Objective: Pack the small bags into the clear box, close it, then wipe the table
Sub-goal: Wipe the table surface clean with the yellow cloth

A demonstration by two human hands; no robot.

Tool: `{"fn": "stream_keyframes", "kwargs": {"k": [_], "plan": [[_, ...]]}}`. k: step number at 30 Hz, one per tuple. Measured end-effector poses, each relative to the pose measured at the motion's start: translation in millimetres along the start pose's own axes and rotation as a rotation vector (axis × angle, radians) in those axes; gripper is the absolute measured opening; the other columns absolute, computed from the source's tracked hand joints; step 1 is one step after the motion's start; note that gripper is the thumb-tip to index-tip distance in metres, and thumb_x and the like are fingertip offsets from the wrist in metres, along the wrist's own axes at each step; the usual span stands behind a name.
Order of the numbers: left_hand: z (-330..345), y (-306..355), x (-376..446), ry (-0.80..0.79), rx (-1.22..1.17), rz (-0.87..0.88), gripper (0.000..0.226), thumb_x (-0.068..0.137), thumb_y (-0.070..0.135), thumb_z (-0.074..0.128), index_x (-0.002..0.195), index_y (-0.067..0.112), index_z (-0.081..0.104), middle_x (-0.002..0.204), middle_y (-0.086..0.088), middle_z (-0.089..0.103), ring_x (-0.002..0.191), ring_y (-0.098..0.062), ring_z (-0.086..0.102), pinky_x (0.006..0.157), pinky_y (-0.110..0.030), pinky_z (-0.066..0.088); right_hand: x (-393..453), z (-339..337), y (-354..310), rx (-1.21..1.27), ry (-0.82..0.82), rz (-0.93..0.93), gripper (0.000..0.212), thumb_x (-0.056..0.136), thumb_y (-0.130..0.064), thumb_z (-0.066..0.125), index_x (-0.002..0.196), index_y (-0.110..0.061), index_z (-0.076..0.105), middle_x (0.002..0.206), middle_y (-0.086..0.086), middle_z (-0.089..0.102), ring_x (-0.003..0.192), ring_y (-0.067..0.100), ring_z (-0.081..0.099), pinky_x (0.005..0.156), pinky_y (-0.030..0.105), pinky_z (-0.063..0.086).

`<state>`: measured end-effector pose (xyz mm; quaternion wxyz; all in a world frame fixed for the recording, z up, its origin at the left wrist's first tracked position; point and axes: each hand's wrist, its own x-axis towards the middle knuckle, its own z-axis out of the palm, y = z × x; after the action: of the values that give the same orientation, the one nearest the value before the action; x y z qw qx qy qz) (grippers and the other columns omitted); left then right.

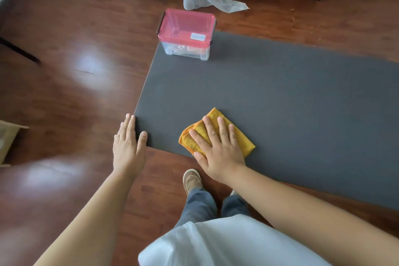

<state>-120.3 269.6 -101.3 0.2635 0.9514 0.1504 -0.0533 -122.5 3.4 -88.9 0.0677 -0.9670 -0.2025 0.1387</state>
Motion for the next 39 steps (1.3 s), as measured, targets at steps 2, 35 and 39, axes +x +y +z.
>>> {"fn": "stream_keyframes", "kwargs": {"k": [2, 35, 39], "plan": [[-5, -1, 0, -0.015, -0.092, -0.004, 0.061, 0.095, 0.049, 0.025, 0.153, 0.028, 0.02, 0.161, 0.01, 0.018, 0.147, -0.009, 0.012, 0.118, -0.033, 0.012, 20, 1, -24, -0.007, -0.021, -0.101, 0.061, 0.096, -0.055, 0.024, 0.153, -0.039, 0.009, 0.163, 0.01, -0.007, 0.146, 0.047, -0.005, 0.115, 0.063, -0.001], [-15, 23, 35, 0.013, -0.183, 0.098, 0.058, 0.098, 0.049, 0.021, 0.152, 0.028, 0.023, 0.159, 0.009, 0.024, 0.147, -0.01, 0.013, 0.12, -0.043, 0.015, 179, -34, -22, 0.113, 0.062, 0.108, 0.051, 0.1, -0.049, 0.016, 0.151, -0.044, 0.008, 0.164, -0.008, -0.004, 0.15, 0.026, -0.005, 0.118, 0.048, -0.005], [-9, 31, 35, 0.044, -0.124, 0.135, 0.059, 0.097, 0.048, 0.021, 0.151, 0.024, 0.026, 0.158, 0.009, 0.025, 0.148, -0.012, 0.013, 0.12, -0.041, 0.01, 126, -32, 29, 0.102, 0.074, 0.203, 0.051, 0.101, -0.049, 0.015, 0.151, -0.045, 0.008, 0.163, -0.009, -0.002, 0.15, 0.025, -0.002, 0.119, 0.048, -0.002]]}}
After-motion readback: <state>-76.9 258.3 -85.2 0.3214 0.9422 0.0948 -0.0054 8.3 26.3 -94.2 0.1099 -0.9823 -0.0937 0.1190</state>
